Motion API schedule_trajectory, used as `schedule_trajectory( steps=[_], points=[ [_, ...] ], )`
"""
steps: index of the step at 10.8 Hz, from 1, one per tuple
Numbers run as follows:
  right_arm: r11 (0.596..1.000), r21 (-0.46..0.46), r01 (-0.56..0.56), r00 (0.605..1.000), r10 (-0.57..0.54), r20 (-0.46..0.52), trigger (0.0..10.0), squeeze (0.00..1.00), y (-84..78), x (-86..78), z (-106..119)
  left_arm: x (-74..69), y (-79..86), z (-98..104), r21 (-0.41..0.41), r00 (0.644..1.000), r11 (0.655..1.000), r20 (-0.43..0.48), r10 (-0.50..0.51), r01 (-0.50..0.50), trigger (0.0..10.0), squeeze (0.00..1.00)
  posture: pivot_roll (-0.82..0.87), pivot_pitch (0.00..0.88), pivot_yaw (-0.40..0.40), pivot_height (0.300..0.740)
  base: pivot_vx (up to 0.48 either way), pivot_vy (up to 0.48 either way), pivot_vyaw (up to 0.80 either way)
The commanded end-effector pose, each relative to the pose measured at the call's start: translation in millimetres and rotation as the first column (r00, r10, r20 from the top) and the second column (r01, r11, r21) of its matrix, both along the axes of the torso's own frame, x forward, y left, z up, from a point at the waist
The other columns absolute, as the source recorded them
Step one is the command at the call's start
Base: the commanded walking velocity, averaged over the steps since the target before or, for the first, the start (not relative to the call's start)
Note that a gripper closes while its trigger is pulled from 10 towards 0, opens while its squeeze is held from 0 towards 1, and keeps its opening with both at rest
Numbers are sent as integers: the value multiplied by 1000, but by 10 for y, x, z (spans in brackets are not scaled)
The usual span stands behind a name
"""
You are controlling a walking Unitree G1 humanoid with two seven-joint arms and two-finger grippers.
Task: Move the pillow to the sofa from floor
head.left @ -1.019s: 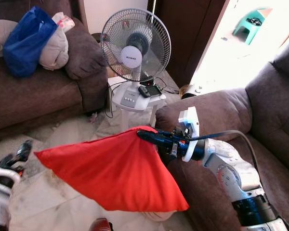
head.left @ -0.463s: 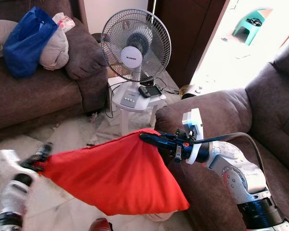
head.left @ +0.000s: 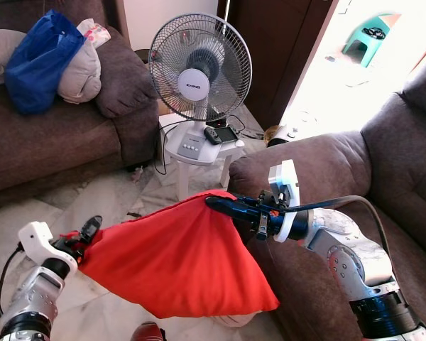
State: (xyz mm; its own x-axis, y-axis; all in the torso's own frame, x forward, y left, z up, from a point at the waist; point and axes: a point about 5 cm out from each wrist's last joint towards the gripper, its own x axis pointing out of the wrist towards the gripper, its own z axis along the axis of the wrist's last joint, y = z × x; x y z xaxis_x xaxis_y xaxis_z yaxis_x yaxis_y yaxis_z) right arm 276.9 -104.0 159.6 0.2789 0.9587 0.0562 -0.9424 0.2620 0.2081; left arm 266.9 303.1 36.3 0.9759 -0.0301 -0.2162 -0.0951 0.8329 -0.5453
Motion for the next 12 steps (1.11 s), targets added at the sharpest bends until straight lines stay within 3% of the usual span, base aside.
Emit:
schedule_trajectory(
  steps=[1, 5, 12],
  points=[
    [998, 62, -18, 992, 10, 124, 10000, 0, 10, -11, 256, -51, -57, -93, 3, 999, 1000, -37, -16, 16, 0, 0, 124, 49, -115, 740, 0, 0, 0],
    [998, 56, -9, 992, 2, 124, 10000, 0, 28, -5, 228, -98, -228, -177, 16, 997, 998, -38, -62, 62, 0, 0, 129, 43, -106, 740, 0, 0, 0],
    [999, 45, -4, 992, -2, 127, 10000, 0, 66, 14, 194, -121, -330, -188, 60, 995, 994, -37, -91, 93, 0, 0, 135, 1, -95, 740, 0, 0, 0]
  ],
)
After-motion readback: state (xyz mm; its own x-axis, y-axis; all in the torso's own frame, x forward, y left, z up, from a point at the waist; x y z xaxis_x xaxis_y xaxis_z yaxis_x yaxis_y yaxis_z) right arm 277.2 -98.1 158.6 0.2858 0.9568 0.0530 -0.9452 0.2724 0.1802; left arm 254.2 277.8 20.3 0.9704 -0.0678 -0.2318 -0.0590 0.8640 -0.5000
